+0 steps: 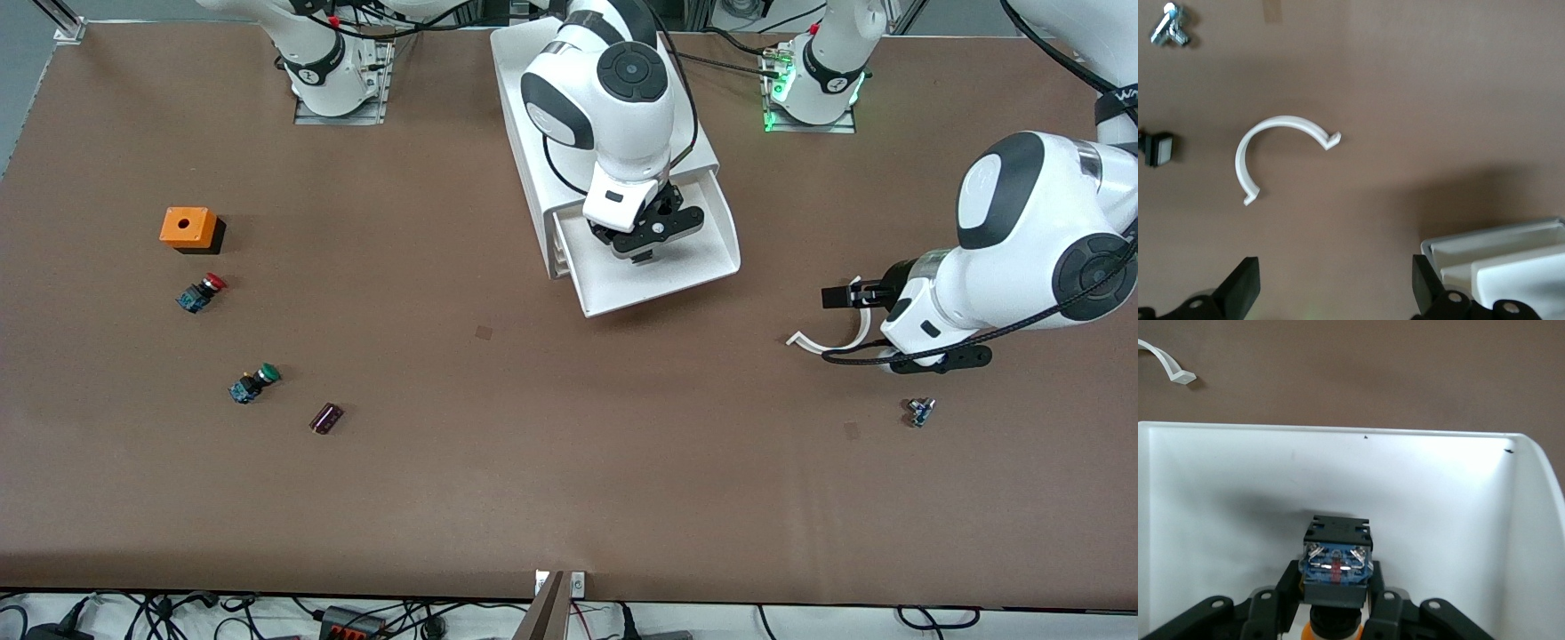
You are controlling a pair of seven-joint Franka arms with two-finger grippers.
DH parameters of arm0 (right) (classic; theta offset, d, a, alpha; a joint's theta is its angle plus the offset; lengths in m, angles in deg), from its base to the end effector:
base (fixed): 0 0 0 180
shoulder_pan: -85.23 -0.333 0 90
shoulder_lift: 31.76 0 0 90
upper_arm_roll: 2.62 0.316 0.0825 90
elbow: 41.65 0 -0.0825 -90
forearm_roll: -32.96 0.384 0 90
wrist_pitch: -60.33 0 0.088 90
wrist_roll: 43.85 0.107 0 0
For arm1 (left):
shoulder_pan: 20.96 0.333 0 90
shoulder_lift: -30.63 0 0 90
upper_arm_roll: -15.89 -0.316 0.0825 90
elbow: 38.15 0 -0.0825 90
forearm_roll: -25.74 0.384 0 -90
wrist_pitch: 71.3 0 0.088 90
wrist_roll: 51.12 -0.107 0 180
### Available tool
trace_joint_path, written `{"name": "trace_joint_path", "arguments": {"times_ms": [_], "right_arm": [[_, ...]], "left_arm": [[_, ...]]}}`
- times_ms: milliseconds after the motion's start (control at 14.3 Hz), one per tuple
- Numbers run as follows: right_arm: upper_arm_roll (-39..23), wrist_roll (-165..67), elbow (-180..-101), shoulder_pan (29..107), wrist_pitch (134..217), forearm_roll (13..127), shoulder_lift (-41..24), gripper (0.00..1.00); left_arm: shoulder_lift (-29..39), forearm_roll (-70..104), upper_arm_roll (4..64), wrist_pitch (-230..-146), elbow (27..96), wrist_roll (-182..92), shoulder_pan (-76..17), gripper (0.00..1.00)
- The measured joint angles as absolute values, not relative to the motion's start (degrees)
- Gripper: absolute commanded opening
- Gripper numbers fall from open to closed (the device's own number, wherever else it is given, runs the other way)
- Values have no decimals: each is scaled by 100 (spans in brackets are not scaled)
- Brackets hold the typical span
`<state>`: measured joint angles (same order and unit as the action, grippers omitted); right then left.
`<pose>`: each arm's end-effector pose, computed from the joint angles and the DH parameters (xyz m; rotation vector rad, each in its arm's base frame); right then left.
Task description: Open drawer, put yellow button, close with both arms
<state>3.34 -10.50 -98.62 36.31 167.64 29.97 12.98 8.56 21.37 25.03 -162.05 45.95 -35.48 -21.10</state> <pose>0.4701 0.6120 0.4060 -3.0068 -0.5395 -0.0887 0.6355 -0.0978 0.4440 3.0279 0.1906 -0.4392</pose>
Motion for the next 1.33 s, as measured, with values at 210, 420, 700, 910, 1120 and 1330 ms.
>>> {"name": "trace_joint_path", "arguments": {"times_ms": [210,420,700,910,1120,1330], "right_arm": [[322,-1050,-9862,3618,16763,2809,1319,100],[322,-1048,-9862,3576,16762,2744,1338,100],[302,-756,-9569,3602,16760,2743,1316,100],[247,-640,-9228,3865,16473,2744,1139,100],[231,-698,-9142,4509,15854,2743,812,100],[209,-1074,-9197,5230,15224,2733,631,100]], "left_arm": [[849,2137,2519,-16371,4590,-3546,-2112,100],[849,2137,2522,-16372,4589,-3546,-2112,100],[848,2137,2530,-16384,4588,-3546,-2116,100],[849,2137,2592,-16617,4586,-3539,-2155,100],[832,2137,2740,-17056,4586,-3447,-2185,100],[670,2137,2826,-17474,4592,-2919,-2386,100]]}}
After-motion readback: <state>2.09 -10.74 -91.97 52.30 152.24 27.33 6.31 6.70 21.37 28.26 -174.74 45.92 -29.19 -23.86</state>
